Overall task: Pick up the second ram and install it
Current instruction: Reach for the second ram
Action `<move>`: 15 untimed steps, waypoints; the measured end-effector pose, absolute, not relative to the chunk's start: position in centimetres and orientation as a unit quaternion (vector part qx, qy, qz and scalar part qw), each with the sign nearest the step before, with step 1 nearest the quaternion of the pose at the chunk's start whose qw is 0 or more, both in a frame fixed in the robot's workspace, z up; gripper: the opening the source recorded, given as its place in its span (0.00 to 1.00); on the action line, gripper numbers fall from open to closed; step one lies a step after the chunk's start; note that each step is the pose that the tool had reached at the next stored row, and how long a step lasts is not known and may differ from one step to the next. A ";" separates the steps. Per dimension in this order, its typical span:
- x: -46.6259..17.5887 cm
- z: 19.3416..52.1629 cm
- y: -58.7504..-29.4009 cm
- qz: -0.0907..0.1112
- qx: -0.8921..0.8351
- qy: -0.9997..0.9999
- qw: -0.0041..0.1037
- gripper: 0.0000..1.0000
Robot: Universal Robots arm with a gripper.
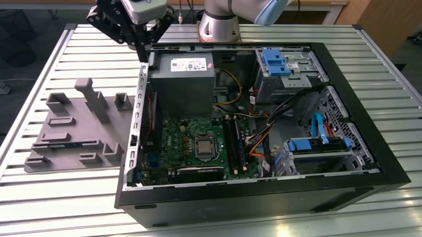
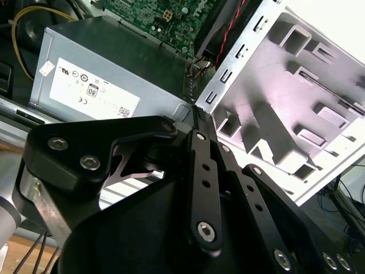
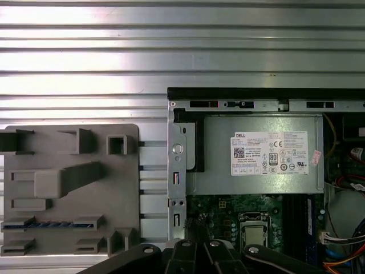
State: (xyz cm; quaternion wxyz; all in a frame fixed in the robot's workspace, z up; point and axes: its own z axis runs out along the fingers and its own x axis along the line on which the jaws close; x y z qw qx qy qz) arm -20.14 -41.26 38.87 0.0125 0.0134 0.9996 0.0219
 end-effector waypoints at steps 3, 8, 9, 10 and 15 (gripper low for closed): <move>-20.2 38.9 -41.3 0.022 0.013 1.000 0.013 0.11; -20.2 38.9 -41.3 0.022 0.013 1.000 0.013 0.11; -20.3 38.9 -41.3 0.022 0.013 1.000 0.013 0.11; -20.3 38.9 -41.3 0.022 0.013 1.000 0.013 0.11; -20.6 38.8 -41.3 0.022 0.013 1.000 0.013 0.11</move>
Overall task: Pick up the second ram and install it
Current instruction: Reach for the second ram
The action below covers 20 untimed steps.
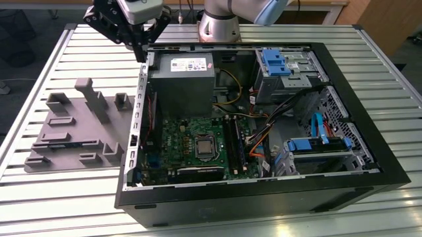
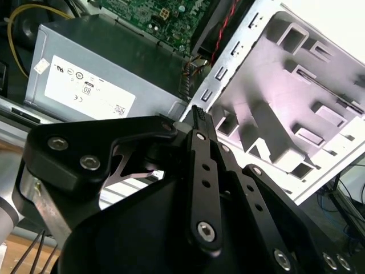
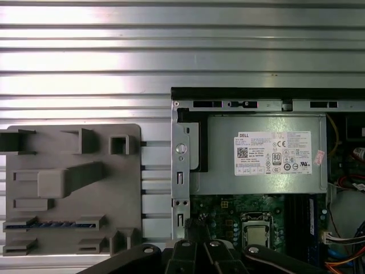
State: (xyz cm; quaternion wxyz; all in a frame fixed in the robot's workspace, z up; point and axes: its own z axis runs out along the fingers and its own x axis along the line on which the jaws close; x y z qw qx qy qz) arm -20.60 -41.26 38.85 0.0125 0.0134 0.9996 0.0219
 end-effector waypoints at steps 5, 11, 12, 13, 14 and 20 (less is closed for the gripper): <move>-21.6 38.8 -41.3 0.022 0.013 1.000 0.013 0.11; -22.4 38.6 -41.3 0.021 0.013 1.000 0.009 0.11; -22.5 38.5 -41.4 0.020 0.013 1.000 0.008 0.11; -22.6 38.5 -41.4 0.019 0.014 1.000 0.006 0.11; -22.8 38.4 -41.4 0.019 0.014 1.000 0.004 0.11; -24.4 38.2 -41.5 0.019 0.010 1.000 0.002 0.11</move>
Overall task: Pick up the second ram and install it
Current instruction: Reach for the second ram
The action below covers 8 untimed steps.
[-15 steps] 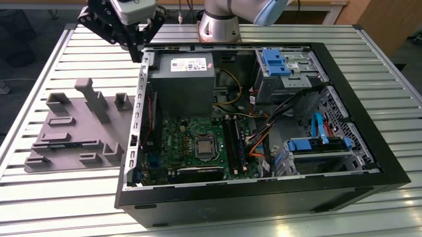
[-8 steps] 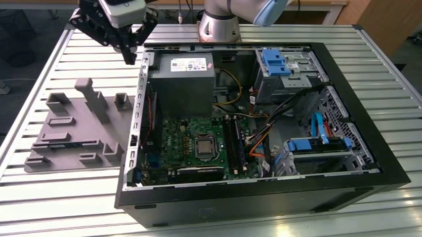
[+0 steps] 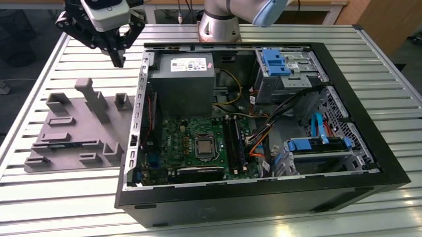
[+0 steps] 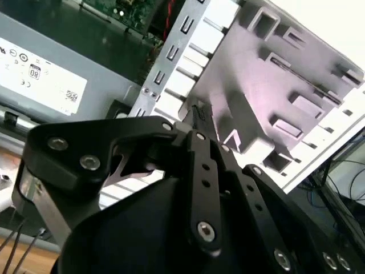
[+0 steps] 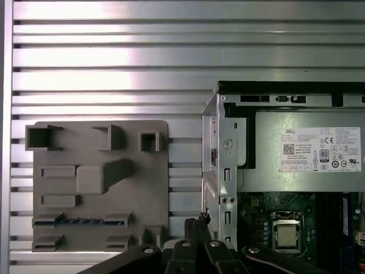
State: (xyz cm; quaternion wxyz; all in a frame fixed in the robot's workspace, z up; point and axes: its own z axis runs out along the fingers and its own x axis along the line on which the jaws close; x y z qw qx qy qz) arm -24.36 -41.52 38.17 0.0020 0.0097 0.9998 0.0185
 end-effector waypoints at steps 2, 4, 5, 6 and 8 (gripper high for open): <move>-24.8 38.1 -41.6 0.019 0.007 1.000 0.002 0.11; -24.9 38.0 -41.7 0.019 0.000 1.000 0.002 0.11; -24.9 38.0 -41.8 0.019 -0.003 1.000 0.002 0.11; -24.9 37.9 -41.9 0.019 -0.005 1.000 0.002 0.11; -25.1 37.8 -42.1 0.019 -0.008 1.000 0.002 0.11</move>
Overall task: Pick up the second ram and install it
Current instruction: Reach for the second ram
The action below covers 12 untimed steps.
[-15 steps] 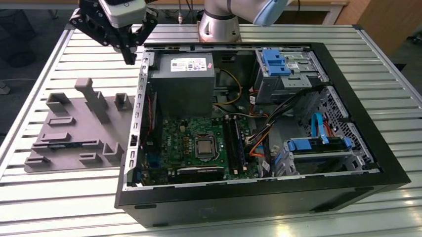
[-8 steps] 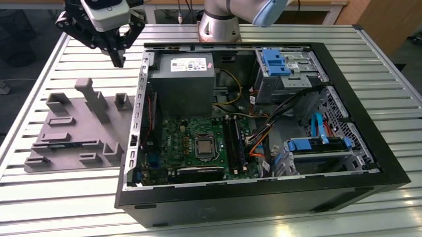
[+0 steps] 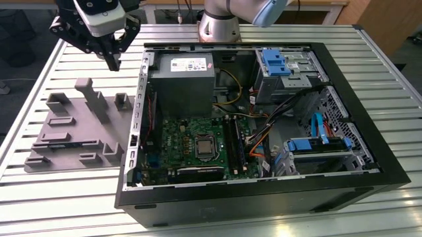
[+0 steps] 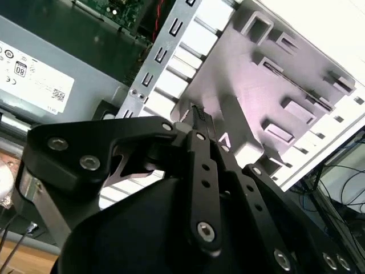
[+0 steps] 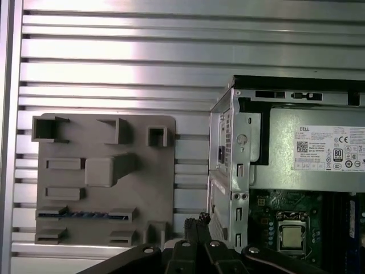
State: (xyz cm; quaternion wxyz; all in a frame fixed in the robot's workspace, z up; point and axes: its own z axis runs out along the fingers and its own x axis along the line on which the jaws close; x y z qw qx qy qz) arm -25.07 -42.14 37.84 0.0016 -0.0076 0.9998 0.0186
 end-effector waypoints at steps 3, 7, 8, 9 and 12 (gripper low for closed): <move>-25.7 37.8 -42.3 0.019 -0.009 1.000 0.002 0.11; -27.5 37.7 -42.3 0.019 -0.009 1.000 0.002 0.11; -28.0 37.7 -42.3 0.019 -0.009 1.000 0.002 0.11; -28.4 37.7 -42.3 0.019 -0.009 1.000 0.002 0.11; -29.8 37.6 -42.3 0.019 -0.009 1.000 0.002 0.11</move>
